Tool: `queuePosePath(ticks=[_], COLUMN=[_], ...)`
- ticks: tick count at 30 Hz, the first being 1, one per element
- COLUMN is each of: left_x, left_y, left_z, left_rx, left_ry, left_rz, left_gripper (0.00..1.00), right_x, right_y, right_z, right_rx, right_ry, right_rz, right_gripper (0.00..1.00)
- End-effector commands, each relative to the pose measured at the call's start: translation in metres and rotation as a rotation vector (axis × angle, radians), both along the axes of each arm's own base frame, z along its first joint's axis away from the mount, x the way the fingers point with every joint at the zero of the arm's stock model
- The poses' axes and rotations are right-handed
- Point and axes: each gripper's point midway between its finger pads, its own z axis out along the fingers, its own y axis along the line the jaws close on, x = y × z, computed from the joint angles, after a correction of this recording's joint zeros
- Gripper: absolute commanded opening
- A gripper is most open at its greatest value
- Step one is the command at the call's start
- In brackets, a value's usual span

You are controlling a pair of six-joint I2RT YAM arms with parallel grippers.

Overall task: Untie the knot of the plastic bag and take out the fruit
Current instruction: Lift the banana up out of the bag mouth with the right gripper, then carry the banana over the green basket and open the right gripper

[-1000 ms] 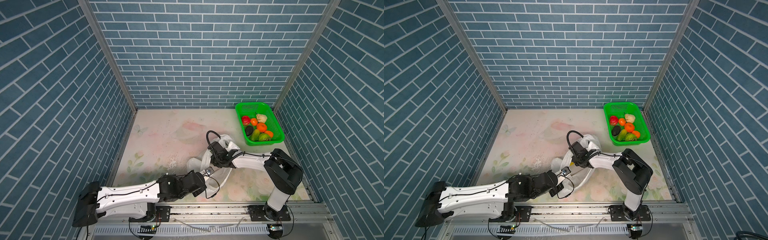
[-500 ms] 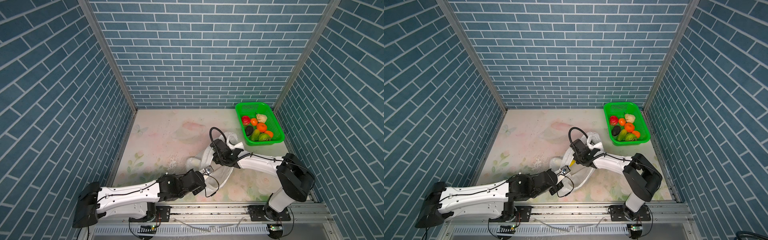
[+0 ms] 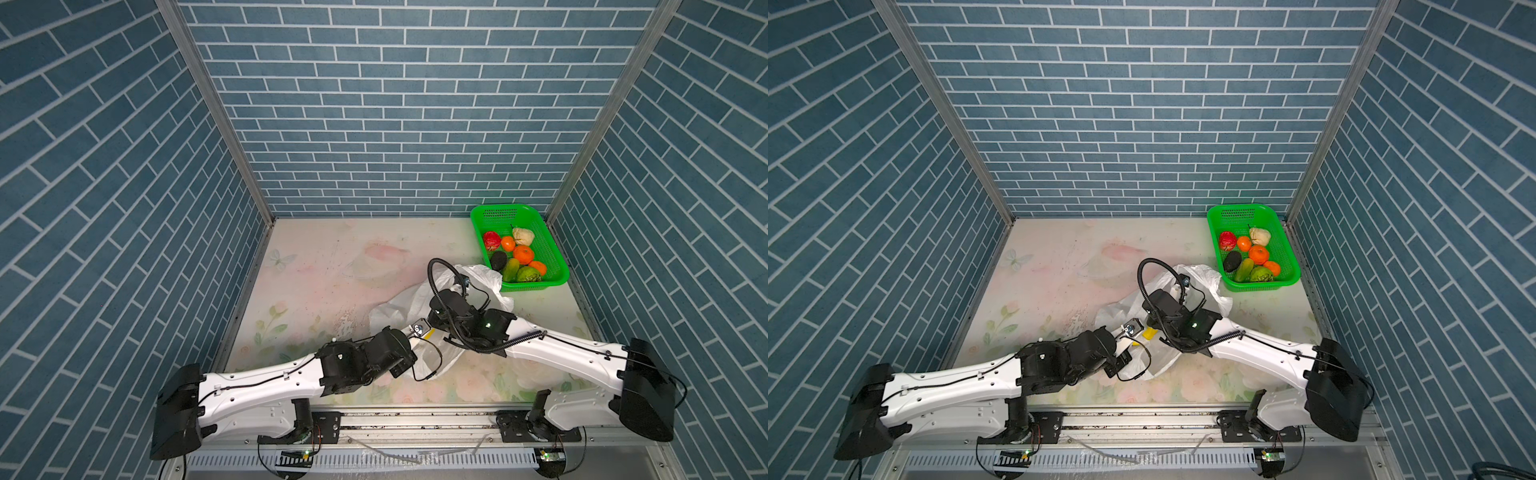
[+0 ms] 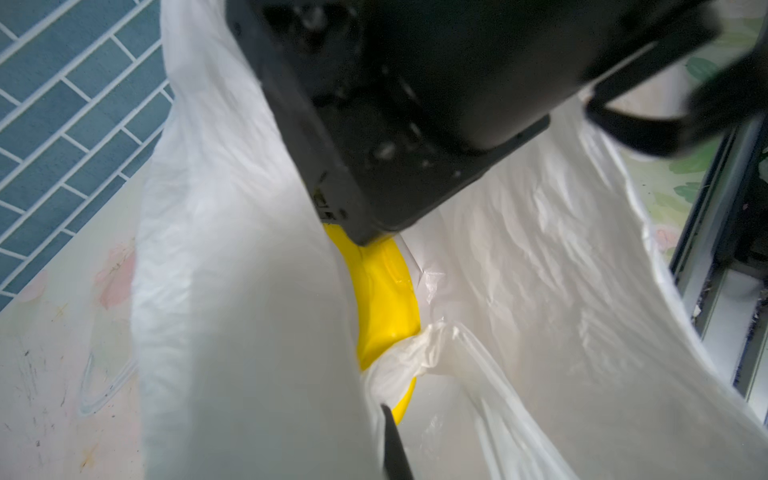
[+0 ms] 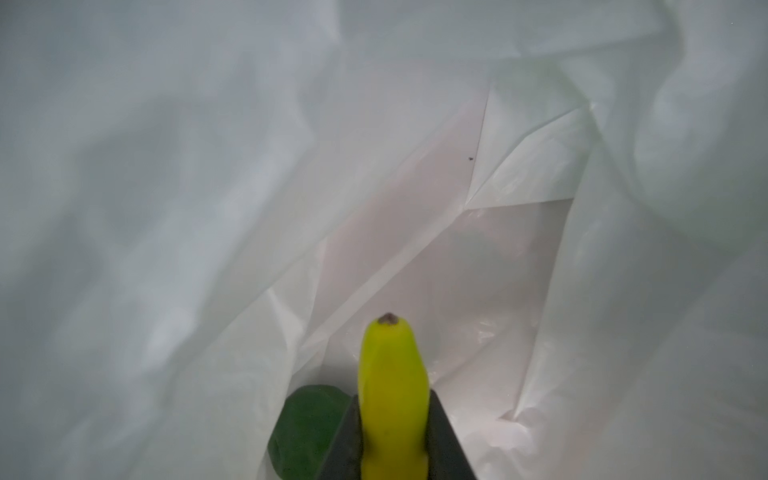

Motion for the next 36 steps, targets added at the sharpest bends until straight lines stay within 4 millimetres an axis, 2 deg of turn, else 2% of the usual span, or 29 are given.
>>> queuePosePath(ticks=[1,4,11,16,23,29,36], left_x=[-0.002,-0.005,-0.003,-0.004,-0.001,-0.007,-0.022], left_y=[-0.015,-0.020,-0.030,-0.030,-0.032,-0.041,-0.045], left_z=[0.013,0.015,0.016,0.015,0.018,0.017,0.019], left_rx=[-0.042,-0.060,-0.042,-0.042,-0.020,-0.018,-0.034], left_ry=[0.002,0.013,0.024,0.045,0.064,0.104,0.157], left_rz=[-0.056,-0.079,-0.099,-0.107,-0.131,-0.173,-0.242], left_gripper=[0.00,0.00,0.00,0.00,0.00,0.00,0.00], right_x=[-0.001,-0.003,-0.011,-0.010,-0.006,0.006,0.035], right_y=[-0.046,-0.064,-0.078,-0.092,-0.100,-0.119,-0.161], right_z=[0.013,0.032,0.061,0.102,0.158,0.195,0.222], right_rx=[-0.161,-0.193,-0.214,-0.235,-0.237,-0.229,-0.245], right_ry=[-0.076,-0.117,-0.155,-0.243,-0.346,-0.420,-0.488], right_rz=[-0.068,-0.089,-0.049,-0.055,-0.040,-0.082,-0.188], right_gripper=[0.11,0.11,0.10,0.10,0.09,0.07,0.07])
